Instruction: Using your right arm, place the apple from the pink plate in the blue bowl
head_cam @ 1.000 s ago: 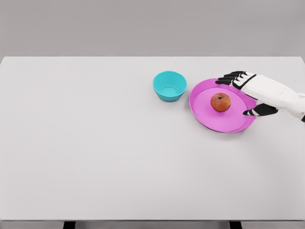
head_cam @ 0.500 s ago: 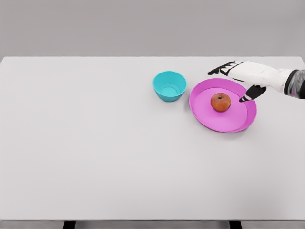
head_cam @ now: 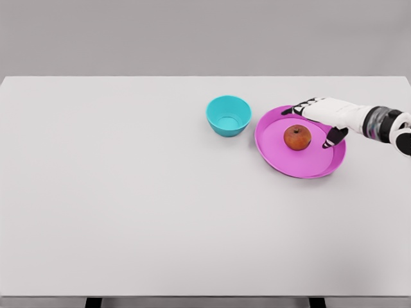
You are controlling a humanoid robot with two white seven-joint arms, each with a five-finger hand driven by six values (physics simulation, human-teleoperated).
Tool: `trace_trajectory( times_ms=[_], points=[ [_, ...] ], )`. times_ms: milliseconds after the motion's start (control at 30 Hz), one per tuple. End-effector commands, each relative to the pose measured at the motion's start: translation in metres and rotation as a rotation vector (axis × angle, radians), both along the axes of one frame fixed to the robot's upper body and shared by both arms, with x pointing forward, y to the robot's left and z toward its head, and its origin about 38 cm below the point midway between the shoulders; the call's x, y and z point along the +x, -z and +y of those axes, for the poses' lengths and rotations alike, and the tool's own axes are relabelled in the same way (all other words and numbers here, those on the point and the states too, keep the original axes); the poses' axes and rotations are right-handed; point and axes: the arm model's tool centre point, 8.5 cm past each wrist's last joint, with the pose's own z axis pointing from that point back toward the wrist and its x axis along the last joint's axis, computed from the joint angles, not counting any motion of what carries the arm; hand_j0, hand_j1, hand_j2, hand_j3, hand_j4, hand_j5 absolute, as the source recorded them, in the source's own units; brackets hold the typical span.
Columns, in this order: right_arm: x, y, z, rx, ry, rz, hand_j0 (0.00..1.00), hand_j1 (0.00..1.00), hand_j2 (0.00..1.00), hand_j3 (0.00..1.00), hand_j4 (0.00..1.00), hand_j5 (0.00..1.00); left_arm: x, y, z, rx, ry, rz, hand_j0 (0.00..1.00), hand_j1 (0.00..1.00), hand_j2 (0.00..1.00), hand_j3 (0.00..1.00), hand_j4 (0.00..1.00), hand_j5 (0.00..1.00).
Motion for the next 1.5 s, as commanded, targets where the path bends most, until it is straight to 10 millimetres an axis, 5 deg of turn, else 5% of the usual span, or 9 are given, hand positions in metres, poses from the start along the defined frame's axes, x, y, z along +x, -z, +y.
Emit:
trace_trajectory(
  times_ms=[0, 800, 1200, 1467],
  points=[
    [0.000, 0.002, 0.001, -0.008, 0.005, 0.001, 1.00, 1.00, 1.00, 1.00, 1.00, 1.00, 0.000, 0.000, 0.000, 0.000, 0.000, 0.000, 1.00, 1.00, 1.00, 1.00, 1.00, 1.00],
    [0.007, 0.035, 0.016, -0.011, 0.005, 0.079, 0.95, 0.95, 0.95, 0.95, 0.95, 0.95, 0.000, 0.000, 0.000, 0.000, 0.000, 0.000, 1.00, 1.00, 1.00, 1.00, 1.00, 1.00],
    [0.008, 0.031, 0.019, -0.010, -0.006, 0.071, 0.57, 0.57, 0.57, 0.57, 0.57, 0.57, 0.000, 0.000, 0.000, 0.000, 0.000, 0.000, 1.00, 1.00, 1.00, 1.00, 1.00, 1.00],
    [0.017, 0.010, 0.030, 0.002, -0.027, 0.024, 0.53, 0.53, 0.53, 0.53, 0.53, 0.53, 0.000, 0.000, 0.000, 0.000, 0.000, 0.000, 1.00, 1.00, 1.00, 1.00, 1.00, 1.00]
  ],
)
